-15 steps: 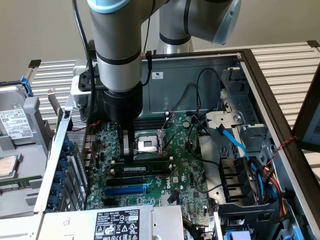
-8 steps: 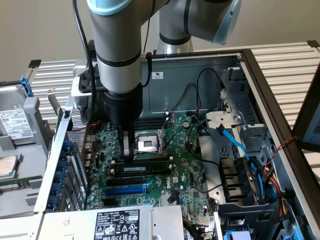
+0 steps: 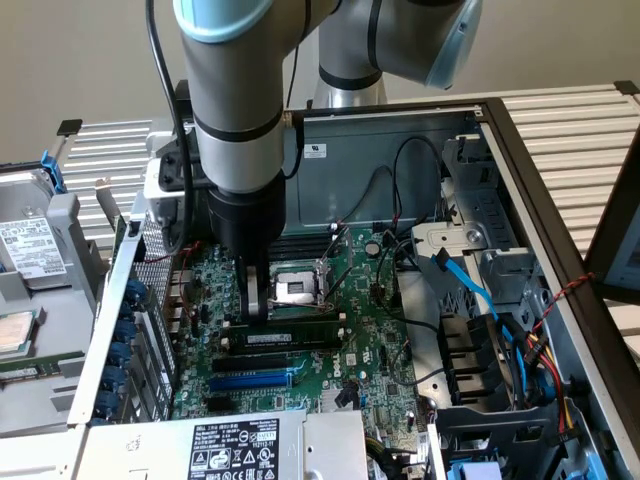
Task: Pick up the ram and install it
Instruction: 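Press down the ram until it locks into place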
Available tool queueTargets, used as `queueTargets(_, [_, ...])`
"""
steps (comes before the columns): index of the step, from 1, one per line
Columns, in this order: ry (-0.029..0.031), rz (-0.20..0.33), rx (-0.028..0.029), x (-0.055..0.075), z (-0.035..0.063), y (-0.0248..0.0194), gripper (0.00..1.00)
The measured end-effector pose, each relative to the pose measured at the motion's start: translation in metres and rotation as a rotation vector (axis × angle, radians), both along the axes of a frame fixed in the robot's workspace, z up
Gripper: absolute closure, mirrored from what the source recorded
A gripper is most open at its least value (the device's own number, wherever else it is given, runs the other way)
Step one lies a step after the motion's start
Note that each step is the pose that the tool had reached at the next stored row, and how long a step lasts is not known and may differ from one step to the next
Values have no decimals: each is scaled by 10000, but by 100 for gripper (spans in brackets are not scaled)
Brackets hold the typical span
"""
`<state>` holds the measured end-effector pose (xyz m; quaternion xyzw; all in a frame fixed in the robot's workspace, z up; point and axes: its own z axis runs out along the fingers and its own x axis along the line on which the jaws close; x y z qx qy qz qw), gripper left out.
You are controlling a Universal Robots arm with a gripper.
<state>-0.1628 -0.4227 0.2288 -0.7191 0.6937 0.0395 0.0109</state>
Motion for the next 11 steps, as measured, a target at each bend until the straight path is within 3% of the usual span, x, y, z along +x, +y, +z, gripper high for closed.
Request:
queueTargets(3, [-2, 0, 49, 0, -4, -11, 88])
queueTargets(11, [15, 0, 30, -1, 6, -60, 88])
